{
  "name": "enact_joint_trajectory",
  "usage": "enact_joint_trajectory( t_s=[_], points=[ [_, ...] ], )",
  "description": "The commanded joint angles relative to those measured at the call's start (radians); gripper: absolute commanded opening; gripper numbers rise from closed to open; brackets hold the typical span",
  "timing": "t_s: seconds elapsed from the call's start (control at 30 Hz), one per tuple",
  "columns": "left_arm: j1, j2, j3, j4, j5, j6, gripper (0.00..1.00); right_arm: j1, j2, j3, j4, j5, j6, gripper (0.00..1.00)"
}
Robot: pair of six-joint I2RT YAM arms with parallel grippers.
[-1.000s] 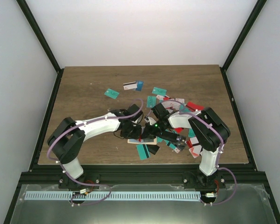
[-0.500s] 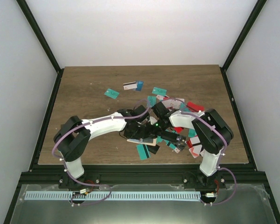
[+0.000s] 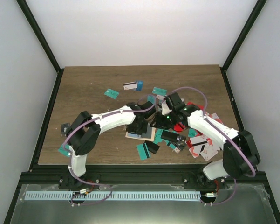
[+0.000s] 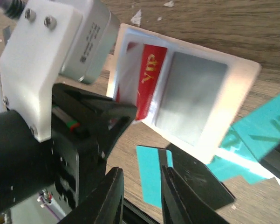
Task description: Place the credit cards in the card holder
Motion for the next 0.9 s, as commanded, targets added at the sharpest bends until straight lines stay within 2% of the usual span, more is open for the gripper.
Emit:
enact_joint_trajectory(
  t_s=[0.0, 0.07, 0.13, 0.17, 0.37, 0.47, 0.5, 0.63, 0.87],
  points=[
    [-0.022, 0.056, 0.084, -0.104, -0.07, -0.082, 0.1, -0.026, -0.087, 0.012, -0.119, 0.107, 0.04, 0.26],
    [-0.031, 0.073, 0.103, -0.11, -0.066, -0.112, 0.1, -0.041, -0.118, -0.008, -0.129, 0.1, 0.046, 0.28],
    [-0.041, 0.085, 0.121, -0.113, -0.066, -0.141, 0.12, -0.049, -0.137, -0.024, -0.133, 0.083, 0.044, 0.38],
    [-0.045, 0.092, 0.133, -0.119, -0.066, -0.156, 0.14, -0.05, -0.141, -0.029, -0.135, 0.073, 0.038, 0.39],
    [-0.09, 0.153, 0.219, -0.149, -0.08, -0.22, 0.25, -0.057, -0.17, -0.028, -0.174, 0.067, -0.001, 0.44],
    [-0.108, 0.171, 0.246, -0.137, -0.059, -0.24, 0.33, -0.065, -0.203, -0.031, -0.188, 0.088, -0.008, 0.48],
    [-0.113, 0.173, 0.249, -0.121, -0.043, -0.244, 0.35, -0.068, -0.214, -0.031, -0.192, 0.099, -0.007, 0.5],
    [-0.125, 0.171, 0.249, -0.071, 0.0, -0.257, 0.41, -0.075, -0.261, -0.034, -0.213, 0.173, 0.011, 0.7],
    [-0.116, 0.088, 0.215, 0.065, 0.06, -0.199, 0.5, -0.082, -0.292, 0.001, -0.237, 0.256, 0.021, 0.86]
  ],
)
